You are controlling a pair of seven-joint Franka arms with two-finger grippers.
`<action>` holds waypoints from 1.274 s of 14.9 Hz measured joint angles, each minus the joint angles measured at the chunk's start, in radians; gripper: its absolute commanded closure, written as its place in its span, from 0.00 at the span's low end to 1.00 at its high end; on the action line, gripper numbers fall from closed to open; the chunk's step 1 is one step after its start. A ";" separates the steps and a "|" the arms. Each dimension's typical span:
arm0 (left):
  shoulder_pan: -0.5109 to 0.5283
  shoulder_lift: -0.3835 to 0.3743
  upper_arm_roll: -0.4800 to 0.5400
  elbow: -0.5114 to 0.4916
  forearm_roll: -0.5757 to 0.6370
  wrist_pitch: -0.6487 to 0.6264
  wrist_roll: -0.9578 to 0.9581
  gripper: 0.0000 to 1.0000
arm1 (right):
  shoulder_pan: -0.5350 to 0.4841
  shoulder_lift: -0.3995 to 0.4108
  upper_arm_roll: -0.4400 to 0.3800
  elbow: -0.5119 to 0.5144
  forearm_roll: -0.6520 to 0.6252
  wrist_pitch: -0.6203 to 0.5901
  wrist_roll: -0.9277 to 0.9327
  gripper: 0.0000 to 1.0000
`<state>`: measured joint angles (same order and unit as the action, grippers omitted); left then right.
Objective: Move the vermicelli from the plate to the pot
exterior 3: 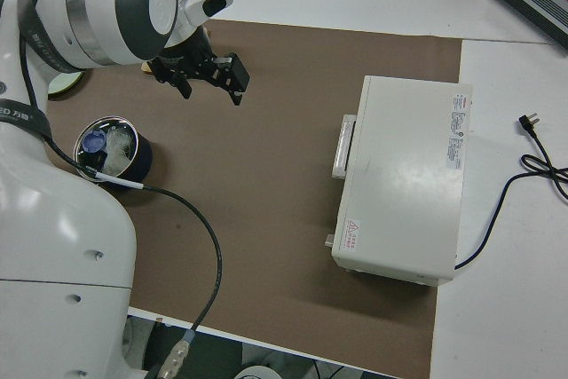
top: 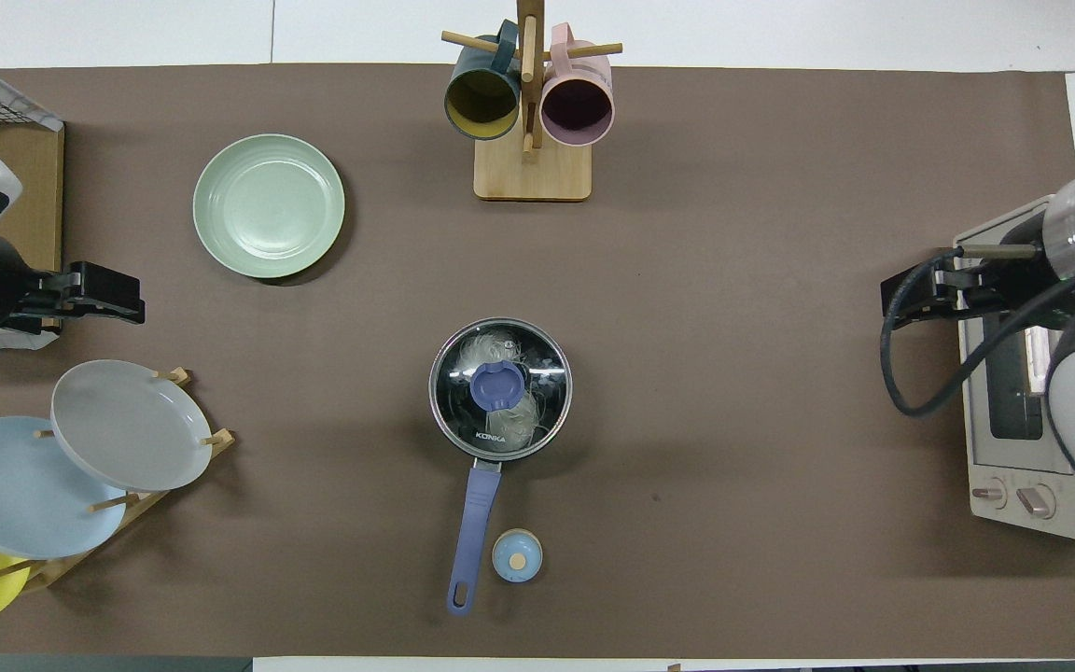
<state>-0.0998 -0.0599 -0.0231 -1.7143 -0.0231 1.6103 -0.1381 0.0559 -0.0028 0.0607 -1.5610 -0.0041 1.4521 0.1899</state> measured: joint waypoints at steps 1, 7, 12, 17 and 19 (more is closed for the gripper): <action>0.000 0.000 -0.001 0.000 0.000 0.000 0.000 0.00 | -0.004 0.000 -0.001 0.000 0.000 0.000 -0.014 0.00; 0.000 0.000 -0.003 0.000 0.000 0.000 0.000 0.00 | -0.005 0.000 0.008 0.001 -0.003 0.000 -0.058 0.00; 0.000 0.000 -0.003 0.000 0.000 0.000 0.000 0.00 | -0.017 0.000 0.006 0.001 -0.012 0.000 -0.061 0.00; 0.000 -0.001 -0.003 0.000 0.000 0.000 0.000 0.00 | -0.023 0.000 0.005 0.006 -0.012 0.001 -0.062 0.00; 0.000 -0.001 -0.003 0.000 0.000 0.001 0.000 0.00 | -0.023 0.000 0.005 0.010 -0.011 0.001 -0.062 0.00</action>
<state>-0.1000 -0.0609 -0.0265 -1.7142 -0.0231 1.6109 -0.1381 0.0326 -0.0033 0.0652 -1.5509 -0.0154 1.4530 0.1280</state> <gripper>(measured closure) 0.000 0.000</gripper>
